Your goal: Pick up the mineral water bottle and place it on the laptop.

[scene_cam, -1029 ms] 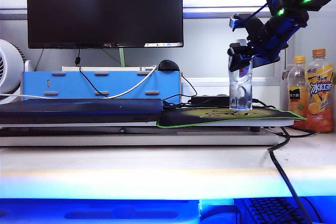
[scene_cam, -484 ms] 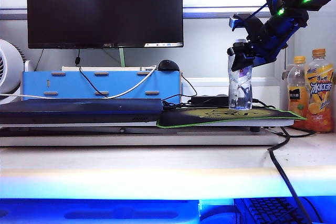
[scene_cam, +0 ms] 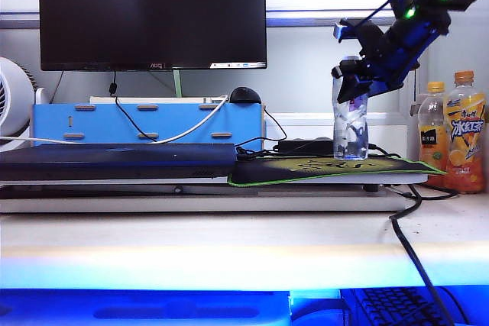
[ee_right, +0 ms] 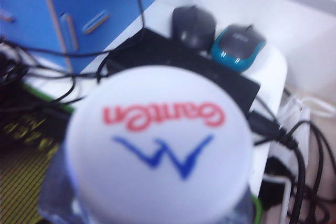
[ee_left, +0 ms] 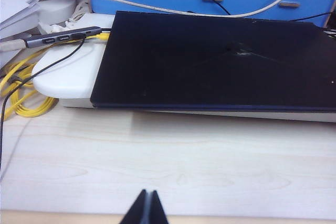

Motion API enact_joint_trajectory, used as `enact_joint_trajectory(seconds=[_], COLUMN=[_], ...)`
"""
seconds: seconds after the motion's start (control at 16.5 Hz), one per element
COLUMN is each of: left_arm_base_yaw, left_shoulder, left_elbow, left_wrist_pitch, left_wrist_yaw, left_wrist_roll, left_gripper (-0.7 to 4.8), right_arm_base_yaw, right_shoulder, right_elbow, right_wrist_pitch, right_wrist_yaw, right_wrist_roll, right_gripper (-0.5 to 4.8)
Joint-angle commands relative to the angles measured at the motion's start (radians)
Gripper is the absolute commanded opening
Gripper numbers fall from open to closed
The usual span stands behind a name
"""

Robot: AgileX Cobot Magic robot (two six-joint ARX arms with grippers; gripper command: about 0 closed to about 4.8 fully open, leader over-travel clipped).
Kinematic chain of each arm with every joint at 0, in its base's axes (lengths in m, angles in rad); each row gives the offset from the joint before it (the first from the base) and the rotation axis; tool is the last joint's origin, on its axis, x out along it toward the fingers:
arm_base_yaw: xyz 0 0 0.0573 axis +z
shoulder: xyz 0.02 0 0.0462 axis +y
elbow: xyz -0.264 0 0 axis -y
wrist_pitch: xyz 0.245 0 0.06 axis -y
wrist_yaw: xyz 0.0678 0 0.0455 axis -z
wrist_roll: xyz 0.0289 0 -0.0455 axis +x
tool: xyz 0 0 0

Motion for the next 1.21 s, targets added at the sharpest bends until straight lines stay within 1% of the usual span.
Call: enact_joint_trajectory(seconds=[0.06, 0.54, 0.67, 0.79, 0.97, 1.21], left_arm_base_yaw=[0.0, 0.0, 0.0, 0.0, 0.0, 0.0], left_shoulder=[-0.002, -0.002, -0.002, -0.002, -0.002, -0.002], left_elbow=[0.001, 0.001, 0.001, 0.001, 0.001, 0.001], left_wrist_pitch=[0.001, 0.001, 0.001, 0.001, 0.001, 0.001], left_wrist_yaw=[0.003, 0.003, 0.003, 0.003, 0.004, 0.003], left_wrist_roll=[0.001, 0.001, 0.001, 0.001, 0.001, 0.001], left_gripper=[-0.02, -0.02, -0.02, -0.02, -0.02, -0.02], right_arm_base_yaw=[0.001, 0.001, 0.002, 0.003, 0.037, 0.141], right_shoulder=[-0.037, -0.101, -0.116, -0.134, -0.162, -0.189], right_elbow=[0.005, 0.032, 0.041, 0.041, 0.042, 0.042], right_wrist_pitch=[0.014, 0.028, 0.003, -0.026, -0.059, -0.082], right_wrist_yaw=[-0.024, -0.027, -0.072, -0.1, -0.113, -0.1], right_wrist_roll=[0.004, 0.01, 0.059, 0.076, 0.076, 0.055], right_gripper=[-0.05, -0.05, -0.05, -0.05, -0.05, -0.05])
